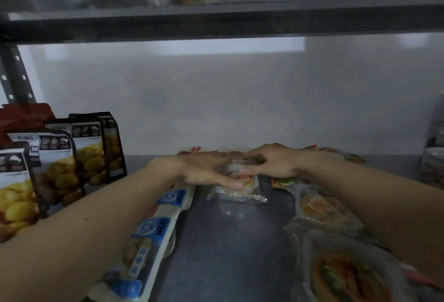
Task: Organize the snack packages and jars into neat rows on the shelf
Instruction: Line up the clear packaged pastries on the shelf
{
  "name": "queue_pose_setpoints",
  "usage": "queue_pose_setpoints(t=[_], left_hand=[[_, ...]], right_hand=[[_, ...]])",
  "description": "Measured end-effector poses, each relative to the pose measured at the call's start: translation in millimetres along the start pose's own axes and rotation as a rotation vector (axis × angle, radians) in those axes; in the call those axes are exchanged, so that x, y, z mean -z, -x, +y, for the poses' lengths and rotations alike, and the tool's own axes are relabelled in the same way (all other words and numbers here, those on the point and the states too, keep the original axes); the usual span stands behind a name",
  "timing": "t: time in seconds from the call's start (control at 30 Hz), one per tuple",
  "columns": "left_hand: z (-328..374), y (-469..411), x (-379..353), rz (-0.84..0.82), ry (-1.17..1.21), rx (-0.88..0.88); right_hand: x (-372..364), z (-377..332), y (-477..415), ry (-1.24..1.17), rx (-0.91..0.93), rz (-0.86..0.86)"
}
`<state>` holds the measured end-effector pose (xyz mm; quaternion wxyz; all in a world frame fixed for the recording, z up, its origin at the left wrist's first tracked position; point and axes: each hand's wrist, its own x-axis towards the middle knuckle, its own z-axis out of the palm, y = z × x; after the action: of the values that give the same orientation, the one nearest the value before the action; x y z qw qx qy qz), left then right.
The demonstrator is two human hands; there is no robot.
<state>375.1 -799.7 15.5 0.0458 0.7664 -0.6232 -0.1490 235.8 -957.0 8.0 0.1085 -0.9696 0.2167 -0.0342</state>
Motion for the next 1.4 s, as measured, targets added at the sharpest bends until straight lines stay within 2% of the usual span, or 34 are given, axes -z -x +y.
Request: queue_pose_setpoints(t=[0.3,0.4,0.57,0.63,0.77,0.9,1.07,1.23,1.4], left_hand=[[-7.1,-0.6,-11.0,0.065,0.016,-0.01],[0.0,5.6,-10.0,0.191,0.067,-0.066],[20.5,31.0,-1.4,0.5,-0.039,-0.094],[29.7,43.7,-3.3,0.546,0.001,-0.164],[55.6,69.7,-17.9,0.553,0.031,-0.242],[81.0,90.1,-40.5,0.547,0.061,-0.245],[113.8,114.4,-73.8,0.421,0.143,-0.234],[139.5,122.8,-106.9,0.408,0.137,-0.197],[135.5,126.3,-128.1,0.519,0.06,-0.163]], right_hand=[[1.3,-11.3,7.0,0.012,0.008,0.012],[8.0,-17.3,20.4,0.015,0.032,0.078],[26.6,-26.9,62.1,0.136,0.047,0.163],[32.6,-27.7,84.6,0.144,0.031,0.174],[35.7,-16.6,130.8,0.114,-0.021,0.25],[31.5,1.2,167.3,0.085,-0.05,0.232],[24.3,-1.2,200.0,0.056,0.008,0.172],[10.6,-13.2,230.2,0.055,-0.027,0.288],[-13.1,-25.2,251.9,-0.008,-0.054,0.252]])
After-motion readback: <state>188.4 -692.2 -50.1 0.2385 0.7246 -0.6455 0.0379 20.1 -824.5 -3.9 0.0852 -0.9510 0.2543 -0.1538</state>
